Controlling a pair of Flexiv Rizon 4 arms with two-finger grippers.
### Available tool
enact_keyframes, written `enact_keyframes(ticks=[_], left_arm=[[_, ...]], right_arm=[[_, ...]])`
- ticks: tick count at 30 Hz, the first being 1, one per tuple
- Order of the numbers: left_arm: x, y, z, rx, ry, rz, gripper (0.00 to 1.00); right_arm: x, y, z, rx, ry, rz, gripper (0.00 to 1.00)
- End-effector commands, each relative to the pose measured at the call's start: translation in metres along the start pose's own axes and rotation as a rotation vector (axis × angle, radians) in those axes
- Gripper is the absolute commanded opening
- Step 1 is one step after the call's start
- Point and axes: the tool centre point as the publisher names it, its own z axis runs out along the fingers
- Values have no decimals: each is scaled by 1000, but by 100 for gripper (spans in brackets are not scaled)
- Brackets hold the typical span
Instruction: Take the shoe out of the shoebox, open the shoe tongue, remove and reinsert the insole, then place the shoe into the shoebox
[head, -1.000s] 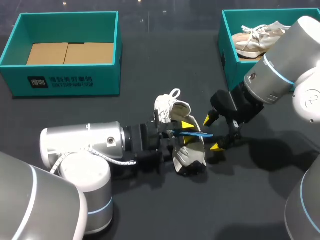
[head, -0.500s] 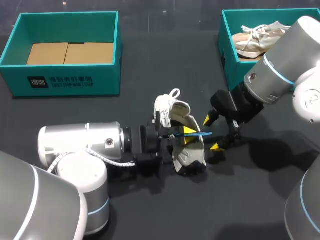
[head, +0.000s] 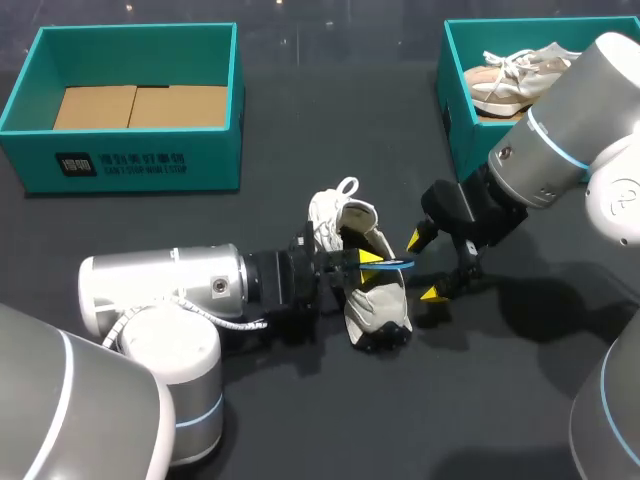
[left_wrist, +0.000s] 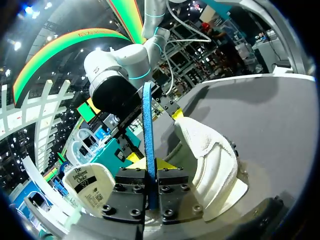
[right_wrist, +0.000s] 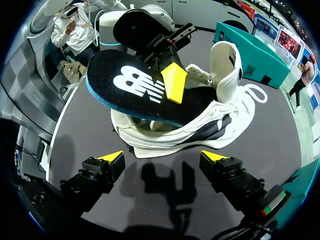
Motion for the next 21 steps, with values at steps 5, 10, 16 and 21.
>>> enact_keyframes(ticks=[5, 10, 16, 21], left_arm=[[-3, 4, 2, -27, 8, -31, 0], [-3, -12, 0, 5, 6, -65, 25], [-1, -27, -1, 36, 13, -72, 27], [3, -32, 2, 53, 28, -69, 26]], right_arm=[[0, 0, 1, 2, 0, 0, 100], [0, 0, 1, 2, 0, 0, 100], [0, 0, 1, 2, 0, 0, 100], [0, 0, 1, 2, 0, 0, 100]])
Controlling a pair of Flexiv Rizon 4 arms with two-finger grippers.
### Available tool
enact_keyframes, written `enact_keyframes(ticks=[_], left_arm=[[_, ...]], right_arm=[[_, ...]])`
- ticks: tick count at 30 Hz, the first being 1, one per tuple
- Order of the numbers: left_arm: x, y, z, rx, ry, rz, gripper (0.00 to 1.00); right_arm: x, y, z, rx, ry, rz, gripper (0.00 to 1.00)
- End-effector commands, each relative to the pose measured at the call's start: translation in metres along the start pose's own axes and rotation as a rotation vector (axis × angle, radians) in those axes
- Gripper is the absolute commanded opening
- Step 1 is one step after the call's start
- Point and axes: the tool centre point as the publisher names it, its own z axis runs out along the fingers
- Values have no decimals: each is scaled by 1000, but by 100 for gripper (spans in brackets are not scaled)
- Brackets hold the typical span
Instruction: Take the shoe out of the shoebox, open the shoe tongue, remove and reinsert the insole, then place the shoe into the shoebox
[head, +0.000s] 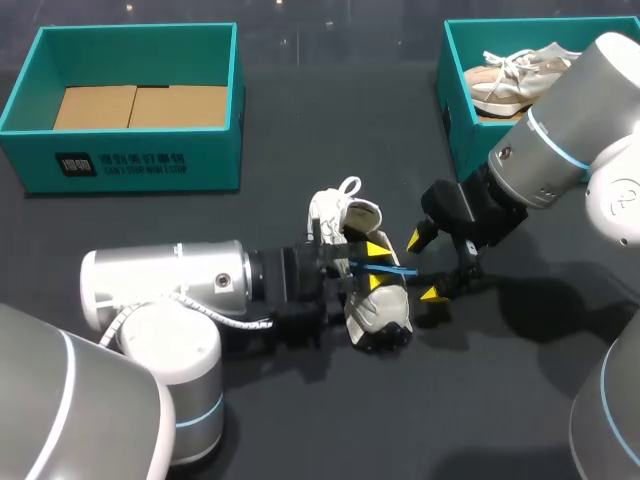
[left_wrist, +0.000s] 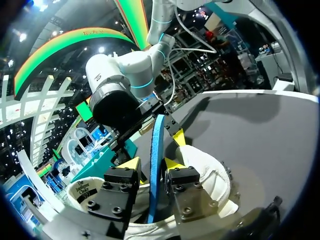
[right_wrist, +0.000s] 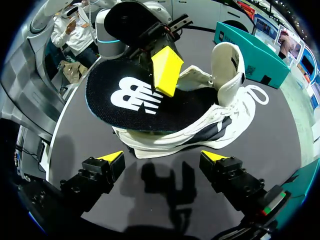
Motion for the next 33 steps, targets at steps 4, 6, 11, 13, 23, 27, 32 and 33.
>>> enact_keyframes(ticks=[4, 6, 11, 13, 23, 27, 32, 33], left_arm=[[4, -3, 1, 16, 10, 8, 0], [5, 0, 2, 13, 16, 11, 0], [6, 11, 3, -11, 25, 41, 0], [5, 16, 3, -19, 26, 47, 0], [-6, 45, -3, -88, 1, 76, 0], [-7, 42, -5, -79, -4, 50, 0], [-5, 24, -5, -39, 4, 21, 27], [-4, 20, -5, -29, 7, 17, 27]], right_arm=[[0, 0, 1, 2, 0, 0, 100], [0, 0, 1, 2, 0, 0, 100], [0, 0, 1, 2, 0, 0, 100], [0, 0, 1, 2, 0, 0, 100], [0, 0, 1, 2, 0, 0, 100], [0, 0, 1, 2, 0, 0, 100], [0, 0, 1, 2, 0, 0, 100], [0, 0, 1, 2, 0, 0, 100]])
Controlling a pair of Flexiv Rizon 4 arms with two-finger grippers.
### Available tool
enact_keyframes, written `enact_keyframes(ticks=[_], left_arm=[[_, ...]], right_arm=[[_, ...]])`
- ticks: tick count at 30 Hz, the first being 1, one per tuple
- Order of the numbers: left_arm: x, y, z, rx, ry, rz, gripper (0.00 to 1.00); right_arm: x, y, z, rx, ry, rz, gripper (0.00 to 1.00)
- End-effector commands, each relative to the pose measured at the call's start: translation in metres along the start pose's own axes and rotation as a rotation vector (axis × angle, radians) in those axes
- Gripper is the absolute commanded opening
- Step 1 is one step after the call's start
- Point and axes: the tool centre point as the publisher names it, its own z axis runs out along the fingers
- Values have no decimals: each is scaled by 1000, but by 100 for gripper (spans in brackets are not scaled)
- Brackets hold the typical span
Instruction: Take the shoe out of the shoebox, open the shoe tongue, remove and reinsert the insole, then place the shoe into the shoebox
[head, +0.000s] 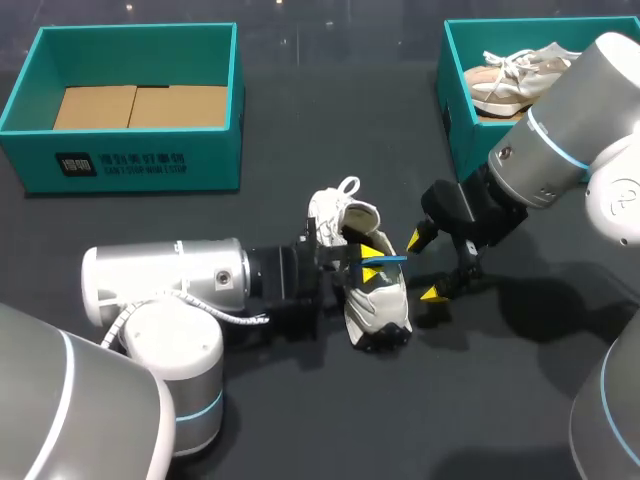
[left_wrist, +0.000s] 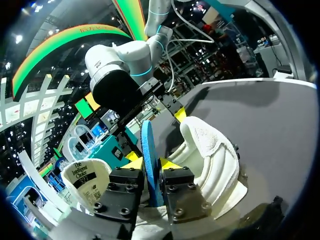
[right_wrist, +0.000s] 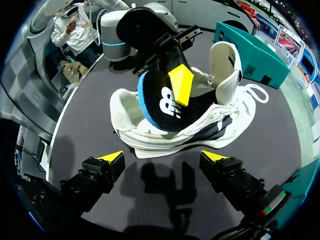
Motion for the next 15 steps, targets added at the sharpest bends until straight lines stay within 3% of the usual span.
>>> enact_keyframes(ticks=[1, 7, 8, 10, 15], left_arm=[[2, -11, -5, 23, 10, -7, 27], [9, -23, -6, 47, 42, -17, 22], [10, -24, -6, 46, 48, -19, 18], [12, -24, -5, 46, 57, -21, 0], [15, -9, -1, 15, 71, 0, 0]], right_arm=[[0, 0, 1, 2, 0, 0, 100], [0, 0, 1, 2, 0, 0, 100], [0, 0, 1, 2, 0, 0, 100], [0, 0, 1, 2, 0, 0, 100], [0, 0, 1, 2, 0, 0, 100]])
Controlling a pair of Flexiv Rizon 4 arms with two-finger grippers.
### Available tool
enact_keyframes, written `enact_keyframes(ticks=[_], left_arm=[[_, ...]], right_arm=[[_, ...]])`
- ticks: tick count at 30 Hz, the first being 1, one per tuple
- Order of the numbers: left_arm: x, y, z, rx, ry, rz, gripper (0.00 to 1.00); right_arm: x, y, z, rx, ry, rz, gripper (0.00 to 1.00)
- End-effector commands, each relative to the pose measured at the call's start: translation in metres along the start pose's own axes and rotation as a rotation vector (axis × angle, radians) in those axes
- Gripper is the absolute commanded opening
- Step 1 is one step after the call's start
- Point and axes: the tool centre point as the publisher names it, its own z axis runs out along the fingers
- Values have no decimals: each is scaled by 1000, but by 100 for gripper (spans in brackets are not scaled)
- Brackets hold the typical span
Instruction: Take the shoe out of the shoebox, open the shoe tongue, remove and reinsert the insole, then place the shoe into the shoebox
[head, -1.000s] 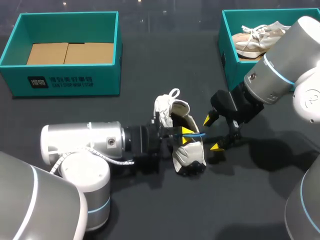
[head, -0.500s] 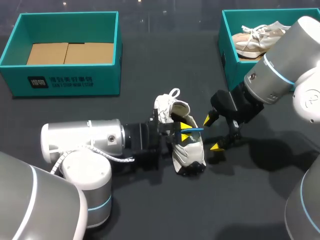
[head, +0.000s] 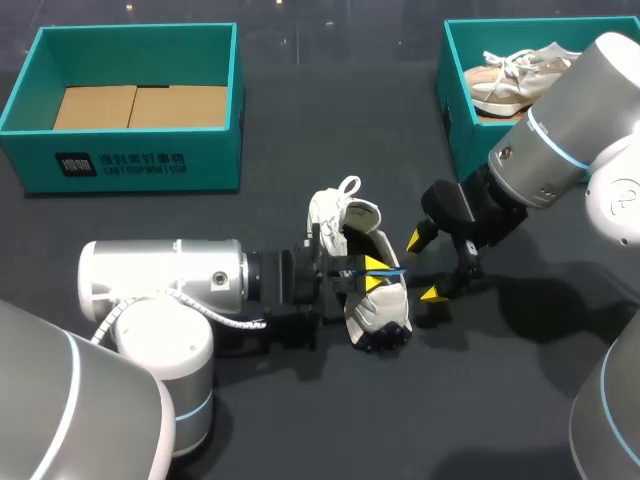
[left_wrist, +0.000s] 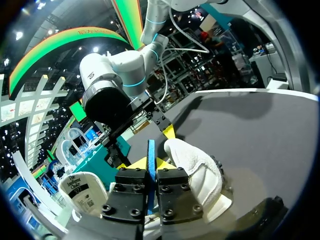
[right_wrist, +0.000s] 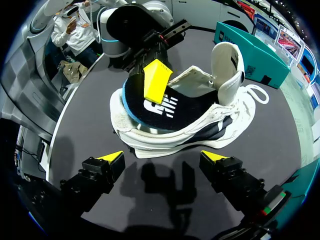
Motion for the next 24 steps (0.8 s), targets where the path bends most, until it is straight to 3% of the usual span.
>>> enact_keyframes(ticks=[1, 11, 15, 20, 24], left_arm=[[-1, 11, 4, -27, 14, 14, 0], [-8, 34, 0, -105, 1, 81, 0], [-8, 26, -4, -71, 7, 2, 0], [-6, 8, -9, -30, 27, -73, 18], [-7, 0, -12, -24, 42, -96, 24]], right_arm=[[0, 0, 1, 2, 0, 0, 100], [0, 0, 1, 2, 0, 0, 100], [0, 0, 1, 2, 0, 0, 100], [0, 0, 1, 2, 0, 0, 100], [0, 0, 1, 2, 0, 0, 100]])
